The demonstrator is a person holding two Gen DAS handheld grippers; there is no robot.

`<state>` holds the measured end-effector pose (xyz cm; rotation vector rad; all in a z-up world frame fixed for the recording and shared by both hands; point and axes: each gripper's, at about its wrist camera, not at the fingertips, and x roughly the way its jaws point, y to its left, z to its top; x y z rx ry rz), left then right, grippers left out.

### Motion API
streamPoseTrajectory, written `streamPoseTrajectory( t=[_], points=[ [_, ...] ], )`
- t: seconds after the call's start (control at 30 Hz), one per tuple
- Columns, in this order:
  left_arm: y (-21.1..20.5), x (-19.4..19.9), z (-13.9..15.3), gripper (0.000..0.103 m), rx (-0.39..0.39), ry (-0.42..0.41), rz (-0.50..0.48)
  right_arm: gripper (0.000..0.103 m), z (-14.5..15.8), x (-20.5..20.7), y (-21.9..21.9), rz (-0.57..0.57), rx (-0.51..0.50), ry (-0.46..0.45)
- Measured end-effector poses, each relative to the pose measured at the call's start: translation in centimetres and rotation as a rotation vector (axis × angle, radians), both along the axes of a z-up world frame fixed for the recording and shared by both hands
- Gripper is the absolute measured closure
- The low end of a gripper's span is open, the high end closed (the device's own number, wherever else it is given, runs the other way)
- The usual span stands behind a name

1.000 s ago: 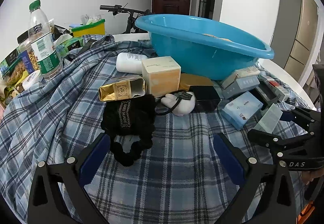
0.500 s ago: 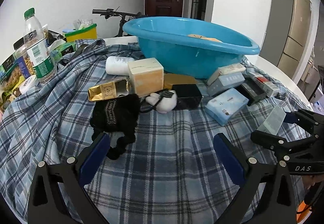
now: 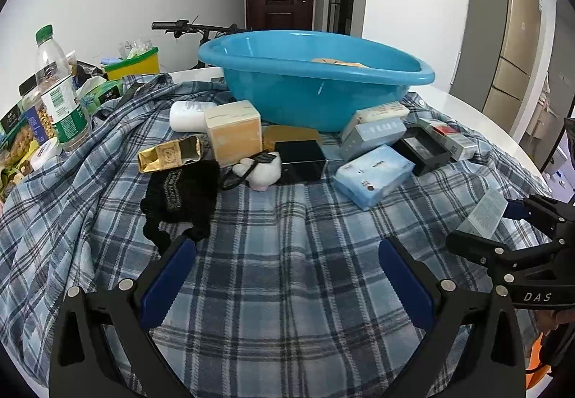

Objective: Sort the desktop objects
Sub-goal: 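Grasp the pale blue printed box with the right tool, then grasp the light blue Babycare wipes pack with the left tool while the right tool holds its box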

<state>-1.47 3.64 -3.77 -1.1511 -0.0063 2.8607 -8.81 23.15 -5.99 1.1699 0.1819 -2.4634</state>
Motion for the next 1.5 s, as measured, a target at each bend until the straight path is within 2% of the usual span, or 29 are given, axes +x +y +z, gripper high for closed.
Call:
streamPoseTrajectory(
  t=[0.37, 0.67, 0.73, 0.8, 1.0, 1.07, 1.2, 1.37, 1.5],
  points=[
    [0.7, -0.9, -0.1, 0.000, 0.010, -0.003, -0.029, 0.024, 0.0, 0.0, 1.1, -0.044, -0.009, -0.003],
    [2.1, -2.9, -0.3, 0.001, 0.049, -0.033, -0.117, 0.024, -0.2, -0.2, 1.3, -0.068, -0.023, -0.009],
    [2.7, -3.3, -0.5, 0.008, 0.054, -0.042, -0.133, 0.024, -0.1, -0.2, 1.5, -0.073, -0.021, -0.006],
    [3.3, -3.9, -0.6, 0.022, 0.037, -0.057, -0.133, 0.024, -0.1, -0.3, 1.8, -0.080, -0.018, -0.002],
    [4.5, -6.0, -1.1, 0.023, 0.056, -0.103, -0.158, 0.024, 0.0, -0.7, 3.1, -0.101, -0.027, -0.003],
    [4.9, -6.9, -1.1, 0.023, 0.053, -0.104, -0.200, 0.024, 0.0, -0.8, 3.4, -0.106, -0.032, -0.004],
    [5.5, -8.9, -1.5, 0.023, 0.084, -0.187, -0.370, 0.024, 0.0, -1.1, 3.7, -0.101, -0.033, -0.006],
    [4.8, -10.6, -1.3, 0.023, 0.110, -0.212, -0.424, 0.024, -0.1, -1.4, 3.7, -0.102, -0.045, -0.009],
    [5.1, -11.5, -1.3, 0.023, 0.080, -0.212, -0.462, 0.024, -0.2, -1.7, 3.6, -0.099, -0.045, -0.013]
  ],
)
